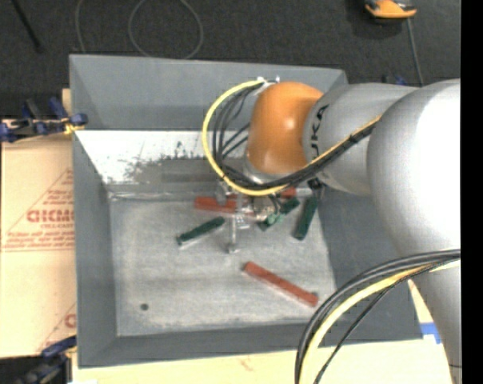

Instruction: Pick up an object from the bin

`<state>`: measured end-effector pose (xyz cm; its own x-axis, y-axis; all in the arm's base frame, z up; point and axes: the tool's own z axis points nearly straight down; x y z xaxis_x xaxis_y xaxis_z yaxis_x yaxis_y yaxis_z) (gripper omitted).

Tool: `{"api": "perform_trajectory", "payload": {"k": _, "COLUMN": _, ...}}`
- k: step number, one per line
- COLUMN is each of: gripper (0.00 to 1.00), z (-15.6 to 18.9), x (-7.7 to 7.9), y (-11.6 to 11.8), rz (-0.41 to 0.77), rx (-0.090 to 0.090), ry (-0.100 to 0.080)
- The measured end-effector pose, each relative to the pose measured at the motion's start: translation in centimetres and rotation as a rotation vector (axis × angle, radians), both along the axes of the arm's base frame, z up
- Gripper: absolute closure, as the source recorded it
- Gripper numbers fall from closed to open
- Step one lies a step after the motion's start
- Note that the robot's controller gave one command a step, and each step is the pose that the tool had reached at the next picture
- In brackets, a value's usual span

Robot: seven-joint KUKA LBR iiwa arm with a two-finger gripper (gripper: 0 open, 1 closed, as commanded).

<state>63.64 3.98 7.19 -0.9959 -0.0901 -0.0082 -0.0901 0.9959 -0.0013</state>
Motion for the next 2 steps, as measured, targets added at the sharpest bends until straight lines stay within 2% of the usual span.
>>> {"api": "perform_trajectory", "payload": {"k": 1, "gripper": 1.00, "z": 0.4, "x": 0.3, "y": 0.0, "rz": 0.001, "rx": 0.000, "ry": -0.008}}
{"api": "perform_trajectory", "payload": {"k": 2, "gripper": 1.00, "z": 0.5, "x": -5.9, "y": 1.5, "rz": -0.029, "rx": 0.003, "ry": -0.013}}
